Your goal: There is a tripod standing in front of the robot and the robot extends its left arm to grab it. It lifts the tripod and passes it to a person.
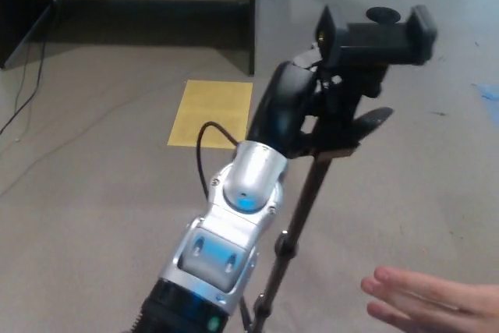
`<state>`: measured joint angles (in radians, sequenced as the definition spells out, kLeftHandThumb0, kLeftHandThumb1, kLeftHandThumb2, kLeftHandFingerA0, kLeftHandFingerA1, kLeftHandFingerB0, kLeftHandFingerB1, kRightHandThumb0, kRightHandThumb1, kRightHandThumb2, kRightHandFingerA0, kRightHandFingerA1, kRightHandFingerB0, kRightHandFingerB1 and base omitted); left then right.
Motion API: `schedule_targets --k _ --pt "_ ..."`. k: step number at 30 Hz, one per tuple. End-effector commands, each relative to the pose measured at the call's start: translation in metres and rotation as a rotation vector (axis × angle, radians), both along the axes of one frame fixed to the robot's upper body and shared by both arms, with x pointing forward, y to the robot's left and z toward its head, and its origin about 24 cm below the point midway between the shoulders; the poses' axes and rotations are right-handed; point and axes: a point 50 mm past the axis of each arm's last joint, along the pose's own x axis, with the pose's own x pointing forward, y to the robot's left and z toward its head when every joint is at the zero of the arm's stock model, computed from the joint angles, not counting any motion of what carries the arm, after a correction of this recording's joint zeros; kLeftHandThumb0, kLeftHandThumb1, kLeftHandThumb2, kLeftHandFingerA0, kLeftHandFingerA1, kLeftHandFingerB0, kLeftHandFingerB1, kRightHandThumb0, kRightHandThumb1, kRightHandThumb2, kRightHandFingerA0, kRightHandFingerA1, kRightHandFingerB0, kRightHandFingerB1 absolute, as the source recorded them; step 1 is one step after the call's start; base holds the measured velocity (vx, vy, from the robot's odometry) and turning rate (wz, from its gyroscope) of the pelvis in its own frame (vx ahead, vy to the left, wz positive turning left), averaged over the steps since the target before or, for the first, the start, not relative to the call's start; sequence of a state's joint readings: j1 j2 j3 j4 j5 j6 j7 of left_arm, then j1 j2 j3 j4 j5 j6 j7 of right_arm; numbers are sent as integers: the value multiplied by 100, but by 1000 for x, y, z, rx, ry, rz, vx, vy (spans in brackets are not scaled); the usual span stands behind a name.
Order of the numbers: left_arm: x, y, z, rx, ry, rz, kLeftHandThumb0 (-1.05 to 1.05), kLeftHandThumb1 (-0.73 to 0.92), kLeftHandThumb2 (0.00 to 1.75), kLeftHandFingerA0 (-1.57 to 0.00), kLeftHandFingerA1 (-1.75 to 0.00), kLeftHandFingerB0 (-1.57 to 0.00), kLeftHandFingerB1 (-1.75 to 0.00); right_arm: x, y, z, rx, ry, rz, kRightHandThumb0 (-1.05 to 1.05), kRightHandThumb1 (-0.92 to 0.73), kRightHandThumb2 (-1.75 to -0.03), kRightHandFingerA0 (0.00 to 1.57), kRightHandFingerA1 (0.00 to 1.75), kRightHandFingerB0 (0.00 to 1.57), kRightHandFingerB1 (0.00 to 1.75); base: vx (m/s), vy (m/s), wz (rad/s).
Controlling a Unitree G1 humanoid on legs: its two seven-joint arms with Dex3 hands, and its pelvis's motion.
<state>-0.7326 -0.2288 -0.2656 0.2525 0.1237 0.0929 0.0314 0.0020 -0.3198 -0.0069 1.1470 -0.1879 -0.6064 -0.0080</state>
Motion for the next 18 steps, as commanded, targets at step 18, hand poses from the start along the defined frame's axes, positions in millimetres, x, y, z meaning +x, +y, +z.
schedule_targets --k 18 --pt "-80 -96 69 -110 -218 -358 -22 64 53 -72 -175 -55 -171 1 -6 4 -10 -9 -5 -74 -77 -64 48 36 34 32 0 0 0"
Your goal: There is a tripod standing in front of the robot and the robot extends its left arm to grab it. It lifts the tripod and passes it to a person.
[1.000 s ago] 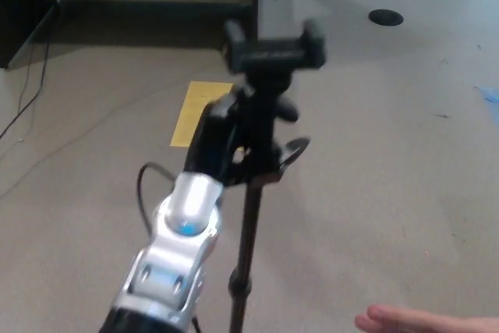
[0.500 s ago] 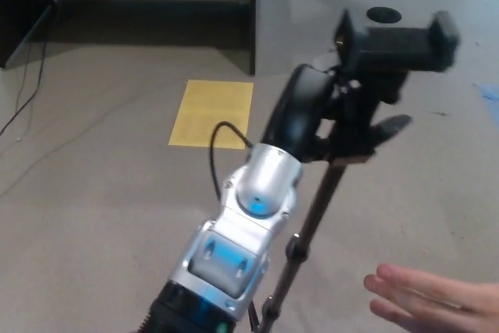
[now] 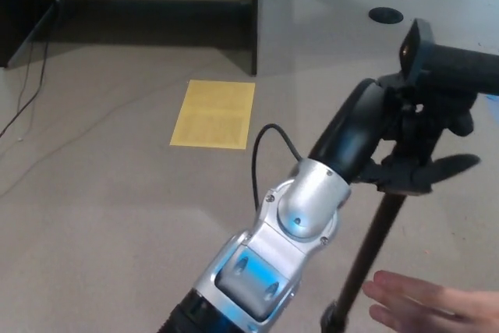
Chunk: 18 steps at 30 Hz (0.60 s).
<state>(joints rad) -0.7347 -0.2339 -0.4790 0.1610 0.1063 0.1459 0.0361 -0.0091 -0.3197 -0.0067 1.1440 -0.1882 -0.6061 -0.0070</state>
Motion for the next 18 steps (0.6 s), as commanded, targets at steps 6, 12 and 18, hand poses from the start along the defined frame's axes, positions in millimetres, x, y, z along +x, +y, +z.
schedule_targets --k 6,12,18 --pt "-68 -65 73 -234 -178 -282 -24 65 55 -76 -175 -55 -175 -3 -6 2 -14 5 -10 -73 -77 -64 49 37 34 32 0 0 0" --pt "-84 -71 74 -255 -152 -341 -28 63 56 -79 -175 -59 -173 -3 -8 1 4 15 -17 -76 -76 -64 45 35 34 32 0 0 0" --pt "-96 -79 70 -255 -162 -379 -29 66 56 -81 -175 -59 -175 -1 -8 4 15 -6 -13 -74 -69 -66 43 37 32 33 0 0 0"
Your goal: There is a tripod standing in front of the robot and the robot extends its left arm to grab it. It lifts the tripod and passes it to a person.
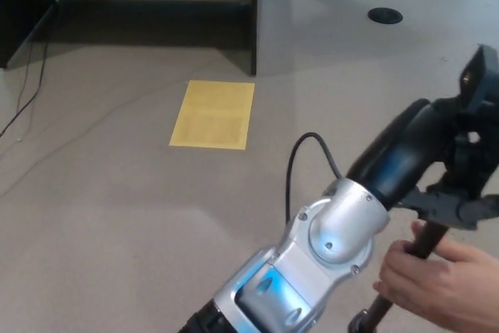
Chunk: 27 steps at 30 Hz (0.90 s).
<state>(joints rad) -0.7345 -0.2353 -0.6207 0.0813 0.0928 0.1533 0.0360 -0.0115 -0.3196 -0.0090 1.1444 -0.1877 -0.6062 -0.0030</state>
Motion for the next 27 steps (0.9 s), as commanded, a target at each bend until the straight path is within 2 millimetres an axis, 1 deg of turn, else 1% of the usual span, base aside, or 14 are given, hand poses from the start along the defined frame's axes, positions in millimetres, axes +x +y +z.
schedule_targets --k 1,5,6,10,11,13,14,15,16,17,18,20,26,27 --pt "-68 -54 65 -272 -65 -267 -27 67 56 -78 -175 -57 -175 -1 -8 4 11 -4 -11 -72 -70 -65 42 36 31 32 0 0 0" --pt "-74 -56 65 -261 -75 -278 -18 66 54 -73 -175 -52 -175 4 -8 6 -8 -8 3 -65 -72 -63 41 35 29 31 0 0 0" --pt "-76 -57 65 -254 -92 -277 -17 66 54 -73 -175 -52 -175 5 -7 7 -19 -20 13 -59 -57 -95 34 52 15 42 0 0 0" --pt "-82 -59 62 -257 -100 -278 -21 64 56 -75 -175 -54 -174 8 -4 12 -34 -75 51 -58 -61 -97 33 49 39 50 0 0 0" --pt "-84 -59 60 -246 -87 -282 -22 66 55 -75 -175 -52 -175 8 -4 12 -32 -82 38 -54 -73 -63 49 35 54 37 0 0 0" --pt "-85 -58 58 -243 -70 -290 -22 66 54 -73 -175 -52 -175 8 -5 11 -14 -77 36 -53 -74 -63 50 35 54 37 0 0 0" --pt "-83 -57 56 -241 -72 -285 -30 58 54 -70 -170 -56 -161 8 -5 11 -32 -72 41 -63 -63 -94 34 47 39 49 0 0 0" --pt "-78 -55 53 -228 -65 -289 -43 46 87 -79 -103 -66 -91 8 -6 11 -50 -63 46 -68 -61 -92 32 47 25 43 0 0 0" --pt "-74 -53 50 -192 -42 -312 -55 43 81 -61 -79 -51 -66 8 -6 10 -30 -55 35 -59 -73 -62 35 33 30 30 0 0 0" --pt "-72 -53 49 -159 -32 -324 -55 43 81 -61 -79 -51 -66 8 -6 10 -16 -50 27 -59 -73 -62 35 33 30 30 0 0 0" --pt "-65 -49 48 5 -54 -333 -79 47 84 -24 -47 -12 -38 8 -6 8 12 -30 16 -69 -62 -86 29 44 22 40 0 0 0" --pt "-59 -46 43 81 -30 -353 -82 45 87 0 -3 0 0 7 -7 7 11 -18 0 -74 -71 -64 42 37 30 32 0 0 0" --pt "-40 -32 28 214 21 -296 -80 43 81 0 0 0 0 8 -6 6 6 -15 -3 -76 -77 -64 47 36 37 33 0 0 0" --pt "-37 -29 26 219 26 -288 -86 52 56 0 0 0 0 8 -6 6 0 -11 0 -75 -77 -64 47 36 37 33 0 0 0"
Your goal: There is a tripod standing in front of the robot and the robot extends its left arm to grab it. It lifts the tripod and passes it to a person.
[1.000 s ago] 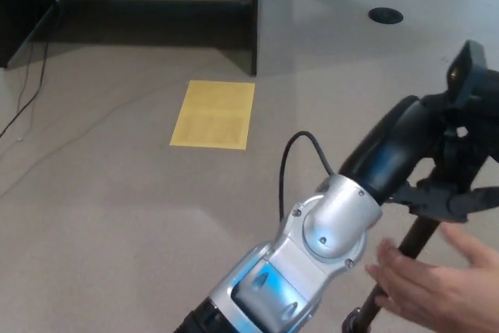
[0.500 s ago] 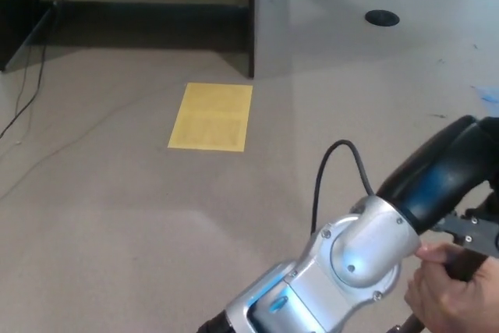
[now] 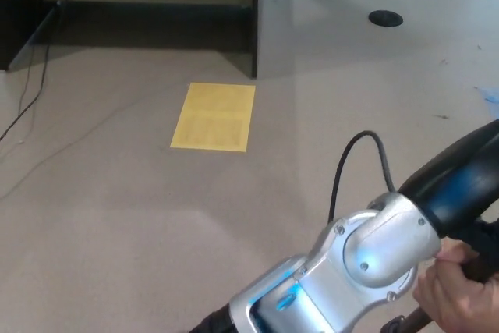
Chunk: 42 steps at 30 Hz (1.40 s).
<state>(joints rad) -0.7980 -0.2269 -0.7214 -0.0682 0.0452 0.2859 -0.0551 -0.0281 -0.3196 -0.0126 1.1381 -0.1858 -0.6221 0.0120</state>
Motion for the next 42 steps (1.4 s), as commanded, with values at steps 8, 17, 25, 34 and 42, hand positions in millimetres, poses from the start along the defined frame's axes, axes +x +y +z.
schedule_targets --k 8,17,25,34,42 --pt "33 30 -7 233 70 57 -89 54 58 0 0 0 0 2 -8 2 -31 23 -23 -71 -77 -64 49 37 38 33 0 0 0" --pt "69 96 -20 294 132 204 -92 55 58 0 0 0 0 1 -10 2 -23 25 -31 -74 -77 -64 46 36 37 32 0 0 0" --pt "84 164 -31 282 185 326 -91 53 57 0 0 0 0 0 -8 1 -30 26 -26 -73 -78 -64 47 36 37 33 0 0 0" --pt "50 253 -76 121 355 430 -72 46 55 0 0 0 0 -4 -11 0 -22 30 -39 -72 -77 -64 48 36 37 33 0 0 0" --pt "9 317 -133 -52 539 593 -41 30 62 0 -2 0 0 -6 -10 -2 5 38 -53 -71 -76 -63 46 36 35 33 0 0 0"
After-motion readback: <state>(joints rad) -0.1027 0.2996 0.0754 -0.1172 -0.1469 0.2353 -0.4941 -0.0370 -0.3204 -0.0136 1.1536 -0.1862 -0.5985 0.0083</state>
